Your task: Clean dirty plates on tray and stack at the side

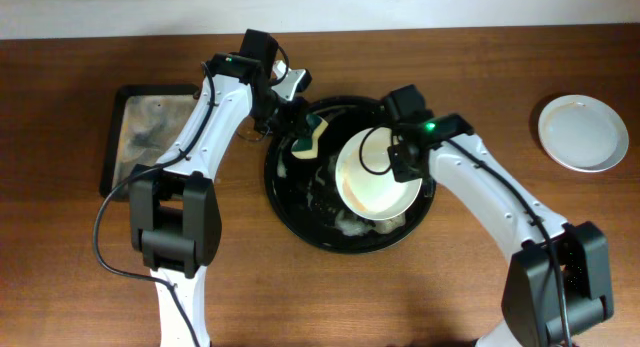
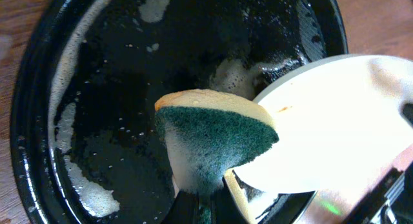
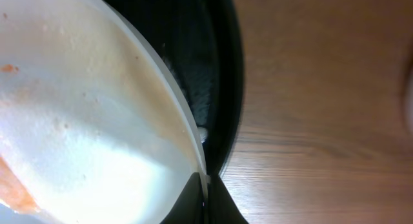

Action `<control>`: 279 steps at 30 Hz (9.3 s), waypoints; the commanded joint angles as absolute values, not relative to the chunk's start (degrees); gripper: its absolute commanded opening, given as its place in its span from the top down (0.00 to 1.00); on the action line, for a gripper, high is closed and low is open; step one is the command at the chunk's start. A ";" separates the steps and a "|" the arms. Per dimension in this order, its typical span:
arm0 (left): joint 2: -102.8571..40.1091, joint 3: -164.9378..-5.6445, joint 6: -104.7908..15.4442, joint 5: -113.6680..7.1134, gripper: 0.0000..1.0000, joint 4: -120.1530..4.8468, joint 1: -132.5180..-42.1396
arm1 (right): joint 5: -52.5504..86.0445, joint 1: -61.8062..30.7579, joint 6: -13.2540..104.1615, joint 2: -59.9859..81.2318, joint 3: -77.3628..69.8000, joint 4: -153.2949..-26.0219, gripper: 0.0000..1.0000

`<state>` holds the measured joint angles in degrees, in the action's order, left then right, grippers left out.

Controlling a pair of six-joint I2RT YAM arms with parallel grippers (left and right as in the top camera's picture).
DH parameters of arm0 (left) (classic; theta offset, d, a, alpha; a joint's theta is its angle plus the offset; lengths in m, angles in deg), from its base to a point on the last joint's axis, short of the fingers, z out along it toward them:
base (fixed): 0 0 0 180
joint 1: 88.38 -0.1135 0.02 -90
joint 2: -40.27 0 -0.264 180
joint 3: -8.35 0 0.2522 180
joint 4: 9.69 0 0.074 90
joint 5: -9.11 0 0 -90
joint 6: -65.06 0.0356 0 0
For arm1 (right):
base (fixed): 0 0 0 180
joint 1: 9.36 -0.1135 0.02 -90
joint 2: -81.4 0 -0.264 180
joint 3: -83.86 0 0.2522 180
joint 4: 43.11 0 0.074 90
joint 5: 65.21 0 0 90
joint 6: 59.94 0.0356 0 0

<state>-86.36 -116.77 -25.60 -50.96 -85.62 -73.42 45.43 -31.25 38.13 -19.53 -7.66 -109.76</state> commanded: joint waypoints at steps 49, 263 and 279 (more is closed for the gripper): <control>-83.75 -118.19 -21.17 -52.36 1.00 -86.76 -75.69 | 80.34 -48.28 39.71 -10.74 -17.67 -120.01 0.96; -21.86 -94.71 -25.78 -69.95 0.01 -93.20 -80.02 | 18.18 -10.01 22.33 38.79 -1.67 -110.70 0.02; -21.86 -94.71 -25.78 -69.95 0.01 -93.20 -80.02 | 17.04 -7.84 23.03 80.55 55.75 -79.18 0.01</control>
